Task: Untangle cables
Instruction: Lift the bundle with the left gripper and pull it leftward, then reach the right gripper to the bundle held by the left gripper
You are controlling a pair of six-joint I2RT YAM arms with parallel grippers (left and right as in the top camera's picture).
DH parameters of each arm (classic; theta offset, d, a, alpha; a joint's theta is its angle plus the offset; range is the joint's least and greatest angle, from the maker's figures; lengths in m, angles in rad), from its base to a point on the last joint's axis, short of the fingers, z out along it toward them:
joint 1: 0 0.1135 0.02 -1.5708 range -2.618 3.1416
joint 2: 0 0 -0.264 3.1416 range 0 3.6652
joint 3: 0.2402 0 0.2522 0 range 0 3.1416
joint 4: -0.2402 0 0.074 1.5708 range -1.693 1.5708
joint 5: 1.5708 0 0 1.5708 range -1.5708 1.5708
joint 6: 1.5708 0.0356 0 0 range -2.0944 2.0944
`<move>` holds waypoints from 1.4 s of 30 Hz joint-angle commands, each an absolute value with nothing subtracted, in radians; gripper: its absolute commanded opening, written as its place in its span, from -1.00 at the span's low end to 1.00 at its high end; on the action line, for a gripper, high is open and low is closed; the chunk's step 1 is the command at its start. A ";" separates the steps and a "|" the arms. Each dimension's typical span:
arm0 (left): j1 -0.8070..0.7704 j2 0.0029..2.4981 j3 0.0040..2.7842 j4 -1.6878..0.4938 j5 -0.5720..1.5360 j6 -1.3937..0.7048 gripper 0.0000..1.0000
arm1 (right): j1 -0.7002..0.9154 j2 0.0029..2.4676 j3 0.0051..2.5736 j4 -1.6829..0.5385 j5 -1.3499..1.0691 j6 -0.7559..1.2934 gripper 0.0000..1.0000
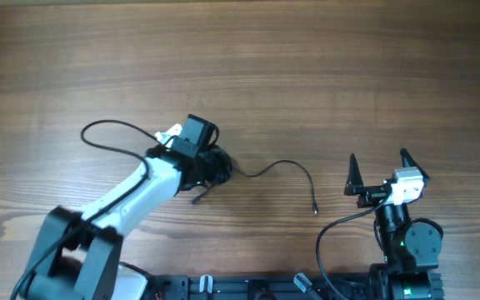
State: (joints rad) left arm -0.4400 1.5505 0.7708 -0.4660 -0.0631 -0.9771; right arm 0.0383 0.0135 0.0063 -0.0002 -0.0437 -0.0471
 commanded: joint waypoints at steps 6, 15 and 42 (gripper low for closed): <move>-0.423 1.248 0.806 -0.523 -0.091 -0.951 -0.92 | 0.033 0.007 0.005 0.003 -0.034 -0.052 1.00; -0.423 1.217 0.805 -0.543 -0.064 -1.037 -0.92 | 0.033 0.007 0.005 0.019 -0.105 0.079 1.00; -0.479 1.217 0.805 -0.543 0.007 -1.232 -0.92 | 0.138 0.817 0.317 0.066 -0.945 0.813 0.98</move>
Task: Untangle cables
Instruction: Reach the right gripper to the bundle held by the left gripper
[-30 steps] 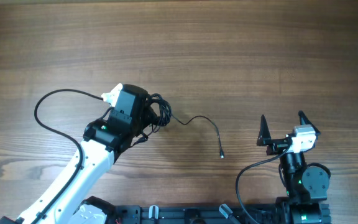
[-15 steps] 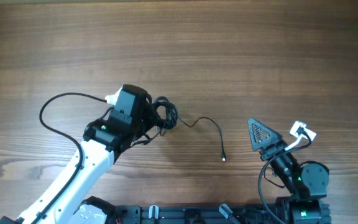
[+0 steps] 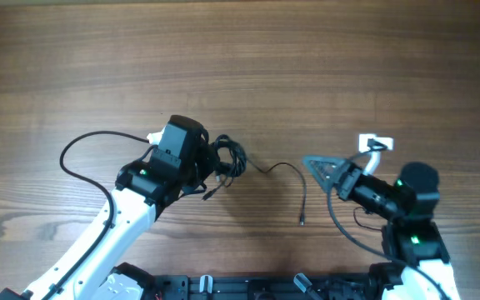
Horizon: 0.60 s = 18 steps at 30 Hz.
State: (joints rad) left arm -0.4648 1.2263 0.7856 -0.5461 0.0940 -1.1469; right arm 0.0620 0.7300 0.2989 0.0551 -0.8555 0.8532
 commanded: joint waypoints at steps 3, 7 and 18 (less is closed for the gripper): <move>-0.505 1.217 0.805 -0.543 -0.046 -1.337 -0.92 | 0.327 0.917 0.317 0.131 -0.776 0.849 0.99; -0.556 1.217 0.805 -0.543 -0.084 -1.348 -0.92 | 0.518 1.027 0.317 0.309 -0.468 0.957 1.00; -0.587 1.217 0.805 -0.519 -0.061 -1.318 -0.92 | 0.569 1.468 0.317 0.757 -0.493 1.334 0.54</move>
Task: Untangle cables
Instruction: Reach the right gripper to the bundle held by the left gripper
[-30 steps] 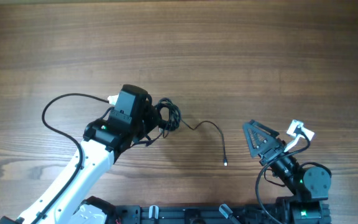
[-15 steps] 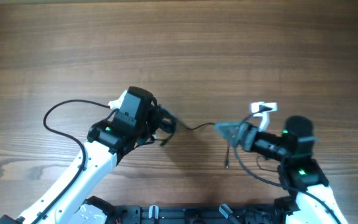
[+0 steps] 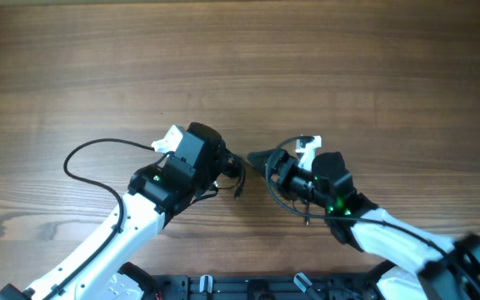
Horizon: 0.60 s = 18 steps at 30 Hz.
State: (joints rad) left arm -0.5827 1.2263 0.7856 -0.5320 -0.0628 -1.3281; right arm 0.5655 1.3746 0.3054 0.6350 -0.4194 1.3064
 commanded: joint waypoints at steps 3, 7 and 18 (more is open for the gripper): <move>-0.587 1.217 0.805 -0.469 0.001 -1.364 -0.92 | 0.574 1.535 0.317 0.849 -0.537 1.338 0.01; -0.587 1.217 0.805 -0.459 0.013 -1.475 -0.92 | 0.604 1.554 0.317 0.848 -0.515 1.338 0.02; -0.550 1.216 0.805 -0.436 0.090 -1.549 -0.92 | 0.636 1.554 0.317 0.796 -0.362 1.187 -0.91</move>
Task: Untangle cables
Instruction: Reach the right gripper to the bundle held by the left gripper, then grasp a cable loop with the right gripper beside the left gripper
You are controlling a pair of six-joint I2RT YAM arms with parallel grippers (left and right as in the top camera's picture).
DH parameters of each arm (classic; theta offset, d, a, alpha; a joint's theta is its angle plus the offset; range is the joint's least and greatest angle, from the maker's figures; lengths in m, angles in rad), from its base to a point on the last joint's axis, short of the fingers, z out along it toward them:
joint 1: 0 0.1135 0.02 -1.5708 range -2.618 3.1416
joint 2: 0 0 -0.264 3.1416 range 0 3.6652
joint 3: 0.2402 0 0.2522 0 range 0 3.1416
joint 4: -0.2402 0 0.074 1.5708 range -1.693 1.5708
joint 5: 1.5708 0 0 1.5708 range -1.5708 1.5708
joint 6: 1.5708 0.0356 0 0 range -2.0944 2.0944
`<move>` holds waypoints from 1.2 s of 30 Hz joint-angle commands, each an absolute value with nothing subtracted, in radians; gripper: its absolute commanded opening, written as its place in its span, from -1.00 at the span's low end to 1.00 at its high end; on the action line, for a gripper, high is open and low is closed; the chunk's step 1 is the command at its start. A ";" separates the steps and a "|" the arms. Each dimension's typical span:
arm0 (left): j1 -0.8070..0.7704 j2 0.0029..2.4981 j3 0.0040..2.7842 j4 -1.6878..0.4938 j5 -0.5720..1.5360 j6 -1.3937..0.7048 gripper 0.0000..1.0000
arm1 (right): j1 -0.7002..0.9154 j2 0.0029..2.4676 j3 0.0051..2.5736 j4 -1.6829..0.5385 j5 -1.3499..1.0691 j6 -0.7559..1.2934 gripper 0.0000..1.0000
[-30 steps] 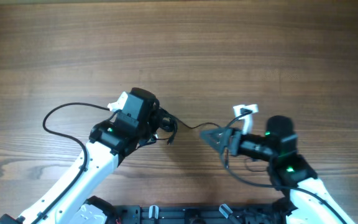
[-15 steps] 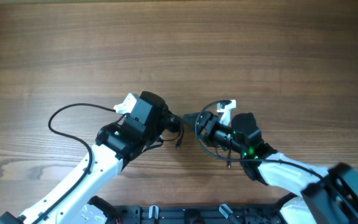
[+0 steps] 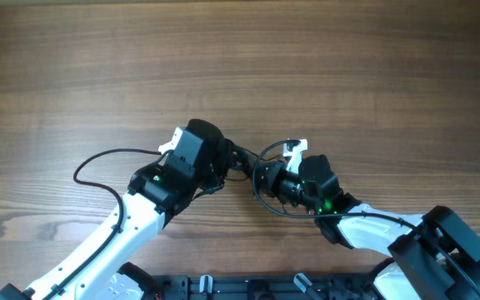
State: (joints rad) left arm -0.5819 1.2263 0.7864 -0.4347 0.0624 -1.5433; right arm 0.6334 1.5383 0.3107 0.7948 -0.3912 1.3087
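Note:
A knot of thin black cable (image 3: 238,157) lies at the middle of the wooden table, pinched between both arms. My left gripper (image 3: 226,159) reaches it from the left and looks shut on the knot. From the right, my right gripper (image 3: 258,172) has its fingertips right against the knot; the dark fingers merge with the cable, so how they stand is unclear. A thin black loop (image 3: 267,204) curves under the right gripper. The cable's free end is hidden.
The wooden table (image 3: 240,58) stretches wide behind the arms. A black lead (image 3: 86,167) loops out to the left of the left arm. The dark base rail (image 3: 223,287) runs along the front edge.
My right gripper has moved a little further left and now touches the knot at the left gripper's tip. The left gripper has shifted slightly right. The cable's tail no longer shows.
First my left gripper sat over the knot with the tail trailing right, and the right arm stood folded at the right edge. Then the left held the knot while the right reached in, open. The right came closer, and now both meet at the knot.

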 commanded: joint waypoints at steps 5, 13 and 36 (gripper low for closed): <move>-0.412 1.204 0.805 -0.424 0.278 -1.470 -0.92 | 0.612 1.554 0.317 0.782 -0.365 1.113 -0.91; -0.319 1.219 0.805 -0.546 0.337 -0.924 -0.52 | 0.559 1.554 0.317 0.764 -0.313 1.020 -0.91; -0.366 1.381 0.804 -0.362 0.429 -0.868 -0.03 | 0.477 1.554 0.317 1.098 -0.843 0.949 -0.91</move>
State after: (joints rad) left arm -0.3374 1.3766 0.7925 -0.3737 0.3679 -0.9295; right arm 0.4816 1.5440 0.3092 1.0515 -0.7280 0.9222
